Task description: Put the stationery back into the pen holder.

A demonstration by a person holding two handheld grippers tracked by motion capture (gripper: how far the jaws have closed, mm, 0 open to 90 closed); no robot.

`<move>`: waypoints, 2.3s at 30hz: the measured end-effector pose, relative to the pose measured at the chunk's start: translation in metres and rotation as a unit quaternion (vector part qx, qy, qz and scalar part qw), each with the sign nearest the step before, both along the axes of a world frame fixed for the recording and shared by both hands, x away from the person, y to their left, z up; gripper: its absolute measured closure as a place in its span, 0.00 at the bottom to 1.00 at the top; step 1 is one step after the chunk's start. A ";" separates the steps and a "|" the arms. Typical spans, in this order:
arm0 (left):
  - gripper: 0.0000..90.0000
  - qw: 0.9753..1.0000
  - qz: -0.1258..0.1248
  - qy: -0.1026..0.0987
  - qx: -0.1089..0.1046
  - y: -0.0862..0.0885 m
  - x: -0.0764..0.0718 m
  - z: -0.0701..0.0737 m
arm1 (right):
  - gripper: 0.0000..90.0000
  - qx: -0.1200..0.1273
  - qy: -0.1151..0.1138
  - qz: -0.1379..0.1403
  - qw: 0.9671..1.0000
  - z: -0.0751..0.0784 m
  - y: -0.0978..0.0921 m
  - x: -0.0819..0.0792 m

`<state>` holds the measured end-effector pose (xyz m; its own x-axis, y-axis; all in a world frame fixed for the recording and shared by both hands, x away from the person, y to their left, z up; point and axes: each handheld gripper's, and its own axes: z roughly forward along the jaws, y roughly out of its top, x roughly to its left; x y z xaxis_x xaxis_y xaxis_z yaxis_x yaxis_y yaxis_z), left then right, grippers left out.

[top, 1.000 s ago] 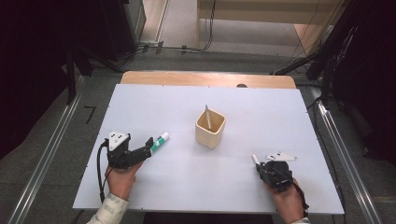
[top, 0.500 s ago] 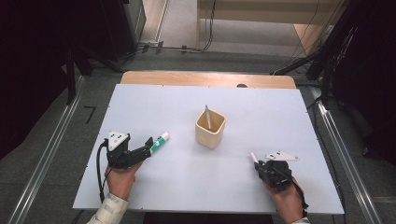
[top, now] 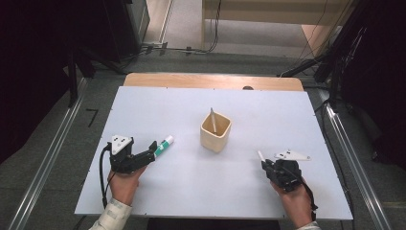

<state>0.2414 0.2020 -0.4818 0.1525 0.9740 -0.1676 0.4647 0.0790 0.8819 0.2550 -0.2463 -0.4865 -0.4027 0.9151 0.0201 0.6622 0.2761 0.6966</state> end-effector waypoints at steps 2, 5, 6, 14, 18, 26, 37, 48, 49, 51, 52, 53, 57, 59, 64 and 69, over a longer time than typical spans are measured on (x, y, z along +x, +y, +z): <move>0.16 1.000 0.001 0.001 0.001 0.000 0.000 0.000 | 0.86 0.003 -0.003 0.001 1.000 0.003 0.000 0.002; 0.16 1.000 0.001 0.001 0.001 0.000 0.000 0.000 | 0.86 0.006 -0.009 0.004 1.000 0.009 0.002 0.006; 0.16 1.000 0.001 0.001 0.000 0.000 0.000 0.000 | 0.86 0.007 -0.011 0.005 1.000 0.011 0.002 0.008; 0.16 1.000 0.001 0.002 0.000 0.001 0.000 0.000 | 0.86 0.016 -0.021 0.014 1.000 0.021 0.011 0.018; 0.16 1.000 0.001 0.001 0.000 0.001 0.000 0.000 | 0.86 0.014 -0.028 0.019 0.999 0.026 0.015 0.022; 0.16 1.000 0.001 0.001 0.001 0.001 0.000 0.000 | 0.86 0.016 -0.046 0.028 0.998 0.042 0.025 0.029; 0.16 1.000 0.002 0.002 0.001 0.001 0.001 -0.001 | 0.86 0.010 -0.061 0.042 0.997 0.057 0.041 0.041; 0.16 1.000 0.003 0.002 0.001 0.002 0.001 -0.001 | 0.86 0.018 -0.067 0.054 0.996 0.063 0.056 0.052; 0.16 1.000 0.003 0.001 0.001 0.002 0.001 -0.001 | 0.86 0.018 -0.068 0.055 0.996 0.064 0.057 0.053; 0.16 1.000 0.003 0.001 0.001 0.002 0.001 -0.001 | 0.86 0.019 -0.069 0.057 0.996 0.066 0.060 0.056; 0.16 1.000 0.003 0.002 0.001 0.002 0.001 -0.001 | 0.86 0.020 -0.070 0.058 0.996 0.067 0.062 0.057; 0.16 1.000 0.002 0.002 0.001 0.002 0.001 -0.001 | 0.86 0.019 -0.071 0.058 0.996 0.068 0.064 0.058; 0.16 1.000 0.003 0.001 0.001 0.002 0.001 -0.001 | 0.86 0.016 -0.074 0.063 0.995 0.074 0.070 0.063; 0.16 1.000 0.003 0.001 0.001 0.003 0.001 -0.002 | 0.86 0.016 -0.074 0.063 0.995 0.076 0.073 0.066; 0.16 1.000 0.003 0.003 0.001 0.003 0.002 -0.002 | 0.86 0.019 -0.078 0.067 0.994 0.082 0.079 0.071; 0.16 1.000 0.003 0.004 0.002 0.003 0.002 -0.002 | 0.86 0.022 -0.080 0.071 0.994 0.086 0.086 0.076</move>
<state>0.2433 0.2052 -0.4838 0.1454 0.9754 -0.1654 0.4714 0.0787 0.8784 0.3310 -0.1606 -0.4000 -0.5297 0.8480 -0.0160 0.4980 0.3262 0.8034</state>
